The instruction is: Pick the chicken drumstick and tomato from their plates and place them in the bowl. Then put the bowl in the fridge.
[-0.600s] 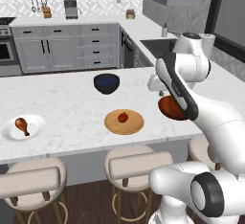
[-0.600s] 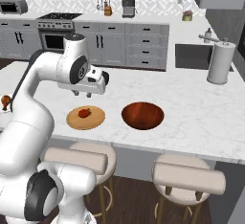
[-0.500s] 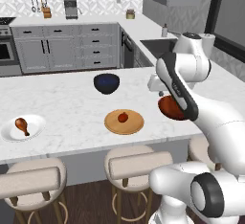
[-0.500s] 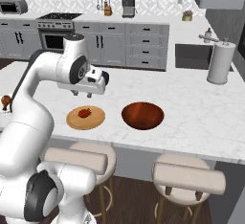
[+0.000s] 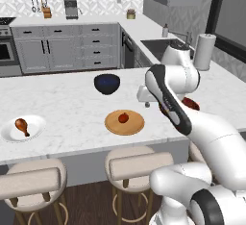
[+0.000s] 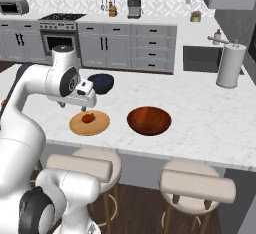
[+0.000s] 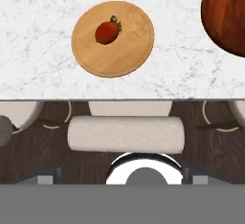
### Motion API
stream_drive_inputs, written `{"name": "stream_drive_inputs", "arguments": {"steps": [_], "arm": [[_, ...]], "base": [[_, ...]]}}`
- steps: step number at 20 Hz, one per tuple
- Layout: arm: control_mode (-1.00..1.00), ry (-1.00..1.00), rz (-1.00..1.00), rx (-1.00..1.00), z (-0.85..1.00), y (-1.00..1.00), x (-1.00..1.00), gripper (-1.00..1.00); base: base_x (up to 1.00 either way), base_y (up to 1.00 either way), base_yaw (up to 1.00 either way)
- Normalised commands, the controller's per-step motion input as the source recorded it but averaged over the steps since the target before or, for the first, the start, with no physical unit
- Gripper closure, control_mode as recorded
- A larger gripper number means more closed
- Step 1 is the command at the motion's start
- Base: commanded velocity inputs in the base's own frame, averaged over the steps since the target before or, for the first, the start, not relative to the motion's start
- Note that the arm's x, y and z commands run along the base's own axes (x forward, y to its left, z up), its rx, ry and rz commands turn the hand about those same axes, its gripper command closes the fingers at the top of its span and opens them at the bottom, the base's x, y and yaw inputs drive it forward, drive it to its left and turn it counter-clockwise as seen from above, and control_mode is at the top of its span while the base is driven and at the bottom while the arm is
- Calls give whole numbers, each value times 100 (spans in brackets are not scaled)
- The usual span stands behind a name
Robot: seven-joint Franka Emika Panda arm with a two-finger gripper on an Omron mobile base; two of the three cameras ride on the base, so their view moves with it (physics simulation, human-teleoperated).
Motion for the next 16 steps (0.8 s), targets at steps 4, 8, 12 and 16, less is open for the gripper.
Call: {"name": "stream_drive_inputs", "arguments": {"steps": [4,8,12,16], "arm": [[-100,18,-9,0,-35,33,66,-100],[-100,19,-9,0,-40,18,78,-100],[-100,16,-11,0,-33,24,79,-100],[-100,17,-10,0,-42,12,71,-100]], "base": [[0,0,0],[0,0,0],[0,0,0],[0,0,0]]}}
